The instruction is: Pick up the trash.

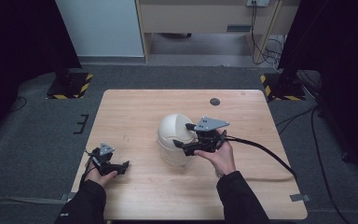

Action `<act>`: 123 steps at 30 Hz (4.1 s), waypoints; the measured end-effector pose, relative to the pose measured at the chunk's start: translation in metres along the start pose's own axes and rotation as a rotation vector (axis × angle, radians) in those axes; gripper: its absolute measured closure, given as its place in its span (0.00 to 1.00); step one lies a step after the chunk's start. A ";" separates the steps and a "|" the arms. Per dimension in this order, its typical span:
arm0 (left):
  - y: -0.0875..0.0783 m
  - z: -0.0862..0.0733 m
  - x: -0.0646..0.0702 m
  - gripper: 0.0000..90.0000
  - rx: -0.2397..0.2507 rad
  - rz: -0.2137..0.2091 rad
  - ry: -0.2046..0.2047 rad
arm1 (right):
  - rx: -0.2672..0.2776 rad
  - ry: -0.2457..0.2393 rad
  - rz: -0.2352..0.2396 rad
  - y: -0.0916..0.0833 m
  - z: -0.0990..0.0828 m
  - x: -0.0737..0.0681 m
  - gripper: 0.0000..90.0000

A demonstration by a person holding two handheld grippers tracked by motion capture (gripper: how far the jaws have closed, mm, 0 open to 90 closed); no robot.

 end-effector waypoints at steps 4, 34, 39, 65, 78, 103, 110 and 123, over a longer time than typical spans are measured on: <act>0.000 0.000 0.000 0.00 0.000 0.000 0.000 | -0.036 -0.004 0.019 0.010 -0.008 -0.007 0.24; 0.000 0.000 0.000 0.00 0.001 0.000 0.000 | 0.032 0.061 -0.176 -0.070 0.014 0.022 0.35; 0.000 0.000 0.000 0.00 -0.001 0.000 0.002 | -0.008 0.114 -0.250 -0.091 -0.009 0.029 0.35; 0.000 0.000 0.000 0.00 -0.001 0.000 0.002 | -0.315 0.268 -0.224 -0.109 -0.125 0.002 0.39; 0.000 0.000 0.000 0.00 -0.001 -0.002 0.003 | -0.547 0.298 -0.143 -0.085 -0.156 -0.025 0.53; 0.000 0.000 0.000 0.00 -0.001 -0.002 0.003 | -0.581 0.196 -0.141 -0.081 -0.161 -0.027 0.86; 0.000 0.000 0.000 0.00 -0.001 -0.002 0.003 | -0.599 0.197 -0.126 -0.083 -0.161 -0.024 0.89; -0.001 0.000 0.000 0.00 -0.003 -0.006 0.003 | -0.471 0.212 -0.166 -0.095 -0.145 -0.009 0.89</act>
Point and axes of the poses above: each handheld gripper's, and its own axes: y roughly forward along the jaws, z roughly out of its top, x roughly to its right, the point moved 4 cm from there along y, roughly forward along the jaws, and after that the axes turned 15 degrees about -y, right-handed, at the moved point
